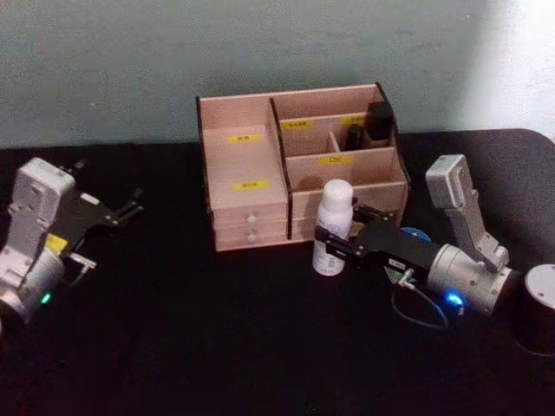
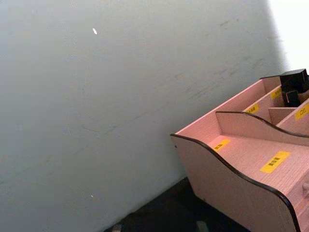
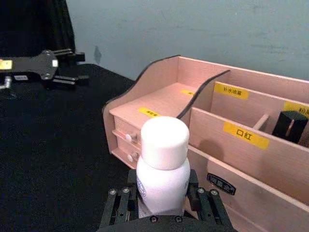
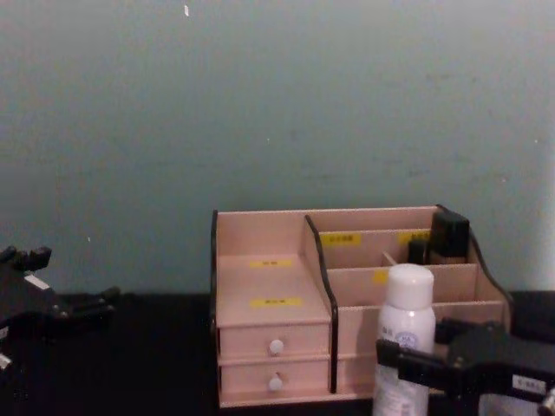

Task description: Pick up the facial cleanser and watermelon frost from the table and place them into the tiered storage box.

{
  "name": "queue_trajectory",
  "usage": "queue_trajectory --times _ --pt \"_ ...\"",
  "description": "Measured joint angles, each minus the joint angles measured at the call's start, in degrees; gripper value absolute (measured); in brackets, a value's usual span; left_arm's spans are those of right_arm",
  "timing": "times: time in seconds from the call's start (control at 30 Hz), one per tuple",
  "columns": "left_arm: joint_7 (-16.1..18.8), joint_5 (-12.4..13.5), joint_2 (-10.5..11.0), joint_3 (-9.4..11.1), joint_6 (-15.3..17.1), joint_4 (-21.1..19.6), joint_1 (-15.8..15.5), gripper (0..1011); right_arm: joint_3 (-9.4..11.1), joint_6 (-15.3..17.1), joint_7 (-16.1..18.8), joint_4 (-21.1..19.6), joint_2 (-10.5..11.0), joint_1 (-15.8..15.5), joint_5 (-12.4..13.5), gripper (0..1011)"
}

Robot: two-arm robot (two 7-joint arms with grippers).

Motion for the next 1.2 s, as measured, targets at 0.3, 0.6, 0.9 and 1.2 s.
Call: queue_trajectory --times 0.3,0.6,0.9,1.2 --pt "0.0 0.0 0.0 0.0 0.0 0.0 0.0 1002 0.8 1.7 1.7 -3.1 1.3 -0.5 2.3 594" --pt "0.0 0.0 0.0 0.0 0.0 0.0 0.0 1001 1.7 3.6 1.5 -6.6 1.6 0.9 6.1 594" --pt "0.0 0.0 0.0 0.0 0.0 0.0 0.0 1001 1.5 2.9 -1.2 -3.2 -0.9 5.7 6.0 594" --pt "0.0 0.0 0.0 0.0 0.0 0.0 0.0 1001 1.9 1.2 -2.9 1.7 -3.2 9.8 4.6 594"
